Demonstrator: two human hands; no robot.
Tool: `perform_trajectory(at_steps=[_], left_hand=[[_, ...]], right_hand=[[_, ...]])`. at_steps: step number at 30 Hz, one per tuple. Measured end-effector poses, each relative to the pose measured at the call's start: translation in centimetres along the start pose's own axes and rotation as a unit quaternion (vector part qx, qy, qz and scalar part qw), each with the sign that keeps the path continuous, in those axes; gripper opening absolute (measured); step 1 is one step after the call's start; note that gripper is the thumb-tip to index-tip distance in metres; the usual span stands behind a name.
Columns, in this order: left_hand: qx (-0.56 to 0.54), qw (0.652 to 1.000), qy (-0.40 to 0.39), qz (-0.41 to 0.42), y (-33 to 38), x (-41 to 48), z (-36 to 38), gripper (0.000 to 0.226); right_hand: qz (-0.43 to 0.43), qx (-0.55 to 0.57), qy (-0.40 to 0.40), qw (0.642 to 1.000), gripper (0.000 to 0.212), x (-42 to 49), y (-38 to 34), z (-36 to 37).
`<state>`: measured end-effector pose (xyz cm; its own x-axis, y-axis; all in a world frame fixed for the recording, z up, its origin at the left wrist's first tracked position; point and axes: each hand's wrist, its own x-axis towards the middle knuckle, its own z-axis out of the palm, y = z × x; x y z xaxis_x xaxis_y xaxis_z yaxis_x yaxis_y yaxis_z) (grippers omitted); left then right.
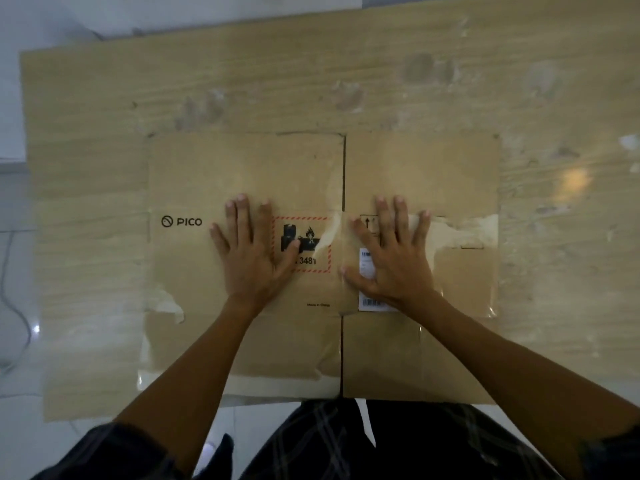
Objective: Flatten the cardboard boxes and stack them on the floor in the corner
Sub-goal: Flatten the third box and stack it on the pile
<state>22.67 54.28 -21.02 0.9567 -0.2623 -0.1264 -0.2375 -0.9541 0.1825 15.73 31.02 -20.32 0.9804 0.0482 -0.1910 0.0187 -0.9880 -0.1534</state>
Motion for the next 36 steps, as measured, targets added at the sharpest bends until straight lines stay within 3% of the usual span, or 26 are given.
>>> perform_trajectory(at_steps=[4, 10, 16, 19, 30, 34, 36], left_hand=[[-0.008, 1.0, 0.025, 0.006, -0.1, 0.0, 0.3, 0.081], [-0.049, 0.999, 0.002, 0.009, -0.3, -0.3, -0.4, 0.077], [-0.06, 0.998, -0.017, 0.024, -3.8, -4.3, -0.9, 0.071], [-0.056, 0.998, 0.001, -0.021, -5.1, -7.0, -0.9, 0.072], [-0.112, 0.99, 0.078, -0.033, -5.5, -7.0, -0.2, 0.061], [-0.175, 0.973, 0.127, -0.084, -6.0, -6.3, -1.2, 0.056], [-0.146, 0.963, 0.129, -0.187, -6.4, -5.5, -1.9, 0.073]], right_hand=[[0.0, 0.0, 0.022, 1.0, 0.087, 0.3, 0.1, 0.3], [0.002, -0.003, 0.0, 1.0, 0.076, -0.3, 0.3, -0.1], [0.066, 0.0, -0.027, 0.997, 0.073, -6.5, 2.8, 0.1], [0.12, 0.01, -0.02, 0.992, 0.077, -9.6, 4.1, 0.7], [0.131, 0.032, 0.032, 0.99, 0.076, -10.0, 4.2, 1.5], [0.265, 0.049, 0.044, 0.962, 0.079, -10.1, 3.6, 0.7], [0.334, 0.068, 0.027, 0.94, 0.088, -10.4, 3.4, 0.0]])
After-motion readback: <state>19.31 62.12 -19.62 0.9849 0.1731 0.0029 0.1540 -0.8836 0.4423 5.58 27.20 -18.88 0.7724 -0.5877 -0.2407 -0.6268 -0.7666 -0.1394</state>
